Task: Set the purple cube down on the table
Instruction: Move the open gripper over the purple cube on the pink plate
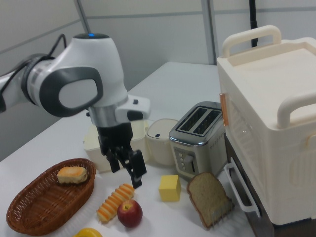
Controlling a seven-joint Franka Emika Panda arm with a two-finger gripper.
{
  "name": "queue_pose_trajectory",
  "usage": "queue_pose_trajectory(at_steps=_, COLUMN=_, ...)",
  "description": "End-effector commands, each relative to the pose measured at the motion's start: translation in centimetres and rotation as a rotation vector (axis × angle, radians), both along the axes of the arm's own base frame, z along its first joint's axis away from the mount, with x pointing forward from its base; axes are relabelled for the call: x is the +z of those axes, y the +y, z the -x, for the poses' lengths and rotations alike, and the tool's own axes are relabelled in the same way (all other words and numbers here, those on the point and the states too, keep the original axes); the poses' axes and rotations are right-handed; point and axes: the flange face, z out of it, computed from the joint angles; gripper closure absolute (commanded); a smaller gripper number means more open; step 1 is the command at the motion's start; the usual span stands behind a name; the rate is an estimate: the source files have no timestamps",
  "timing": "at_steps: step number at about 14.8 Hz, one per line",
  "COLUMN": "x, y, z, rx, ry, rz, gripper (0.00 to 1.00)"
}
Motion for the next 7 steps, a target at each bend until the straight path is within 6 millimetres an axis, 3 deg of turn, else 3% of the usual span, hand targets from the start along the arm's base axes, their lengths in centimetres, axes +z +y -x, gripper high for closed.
queue_pose_trajectory(at_steps=1, x=-2.6, y=-4.1, z=0.8, rx=-0.280, ry=-0.004, rz=0.031, gripper=0.00)
queue_pose_trajectory(at_steps=5, x=-4.9, y=-12.0, z=2.8, rx=-0.442, ry=-0.056, rz=0.084, gripper=0.00)
queue_pose_trajectory(at_steps=7, x=-8.2, y=-16.4, z=4.4, rx=-0.454, ry=-0.126, rz=0.121, gripper=0.00)
